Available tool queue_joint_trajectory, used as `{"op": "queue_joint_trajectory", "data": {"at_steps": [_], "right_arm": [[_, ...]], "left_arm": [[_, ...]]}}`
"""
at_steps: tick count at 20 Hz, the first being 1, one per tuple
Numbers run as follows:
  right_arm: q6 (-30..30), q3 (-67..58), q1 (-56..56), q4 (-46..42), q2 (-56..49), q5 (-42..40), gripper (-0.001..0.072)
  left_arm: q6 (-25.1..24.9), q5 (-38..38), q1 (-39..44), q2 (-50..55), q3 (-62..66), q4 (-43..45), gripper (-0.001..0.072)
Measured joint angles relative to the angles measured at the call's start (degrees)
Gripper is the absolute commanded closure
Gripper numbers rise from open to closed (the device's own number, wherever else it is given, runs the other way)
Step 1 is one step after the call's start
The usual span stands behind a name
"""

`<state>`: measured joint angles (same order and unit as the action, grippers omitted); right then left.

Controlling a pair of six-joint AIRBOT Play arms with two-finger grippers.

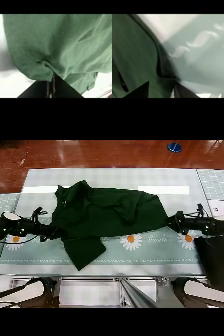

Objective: Fold the shirts.

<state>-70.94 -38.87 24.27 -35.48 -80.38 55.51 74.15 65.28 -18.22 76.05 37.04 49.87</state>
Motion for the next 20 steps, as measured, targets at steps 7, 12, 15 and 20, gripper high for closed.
{"op": "queue_joint_trajectory", "data": {"at_steps": [7,12,15,20], "right_arm": [[-0.02,-13.07,-10.1,0.09,-5.44,3.63,0.0689],[-2.64,-30.56,-11.5,-2.27,2.23,11.52,0.0689],[-4.26,-43.91,-11.72,-4.68,11.52,14.71,0.0689],[-9.75,-58.77,-10.1,-17.27,28.02,17.25,0.0689]], "left_arm": [[0.0,0.04,-0.07,-0.33,1.53,-0.07,0.0687],[-1.14,4.07,-0.07,-6.45,15.15,-6.27,0.0687],[-1.33,5.09,-0.15,-12.61,30.29,-9.55,0.0687],[-0.57,4.07,-4.24,-22.4,54.21,-9.94,0.0688]]}}
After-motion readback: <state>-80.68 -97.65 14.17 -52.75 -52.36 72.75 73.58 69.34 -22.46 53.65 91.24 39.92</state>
